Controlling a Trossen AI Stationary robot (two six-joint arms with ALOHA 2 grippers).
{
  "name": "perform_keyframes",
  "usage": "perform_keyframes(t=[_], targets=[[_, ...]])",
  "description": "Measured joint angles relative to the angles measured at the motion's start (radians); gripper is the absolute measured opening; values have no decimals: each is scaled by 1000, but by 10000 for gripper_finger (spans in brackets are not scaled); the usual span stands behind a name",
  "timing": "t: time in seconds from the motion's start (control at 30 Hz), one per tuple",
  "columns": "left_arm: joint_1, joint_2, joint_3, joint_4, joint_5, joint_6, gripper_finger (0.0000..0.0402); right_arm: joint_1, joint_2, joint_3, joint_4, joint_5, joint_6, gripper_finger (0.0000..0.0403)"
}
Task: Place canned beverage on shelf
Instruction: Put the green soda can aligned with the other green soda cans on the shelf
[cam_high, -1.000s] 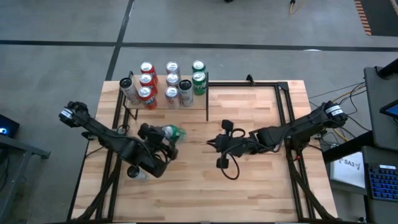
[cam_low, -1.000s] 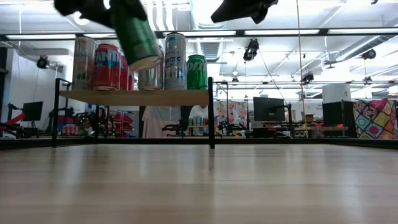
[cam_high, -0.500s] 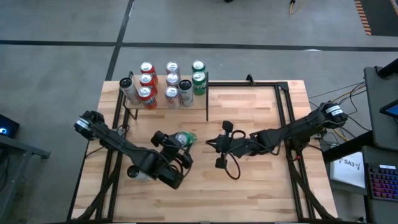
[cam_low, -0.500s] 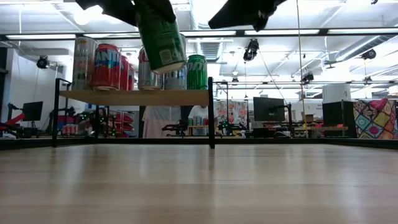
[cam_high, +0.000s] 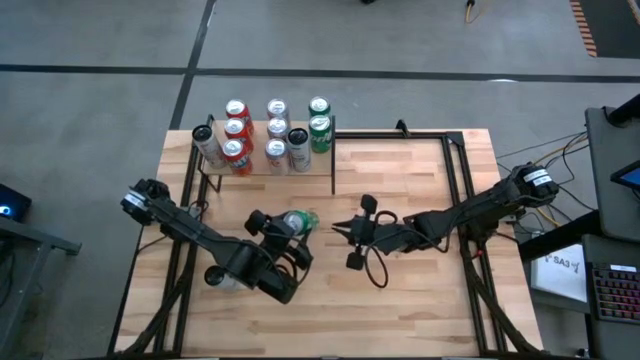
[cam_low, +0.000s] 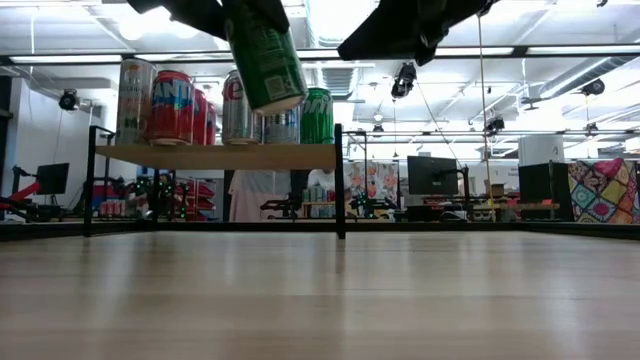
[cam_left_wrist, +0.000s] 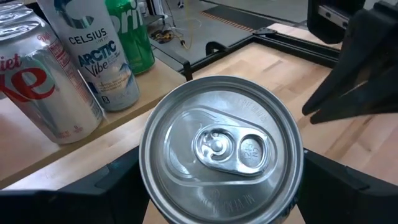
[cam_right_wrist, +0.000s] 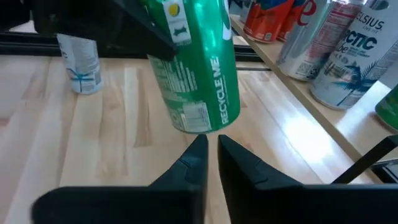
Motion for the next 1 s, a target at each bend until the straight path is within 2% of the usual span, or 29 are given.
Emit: perform_keyframes(t=[0.13, 0.43, 0.57, 0.77, 1.0], targets=[[3, 0, 0, 3, -2, -3, 299, 0, 0, 7, 2, 0, -8, 72], [19, 0, 0, 14, -5, -3, 299, 0, 23, 31, 19, 8, -75, 259], [27, -1, -1, 30, -13, -4, 299, 0, 93, 86, 17, 11, -99, 314], [29, -1, -6, 37, -23, -8, 300, 0, 192, 200, -14, 132, -129, 329], [27, -1, -12, 10, -30, -43, 300, -3, 244, 267, -52, 135, -150, 320]])
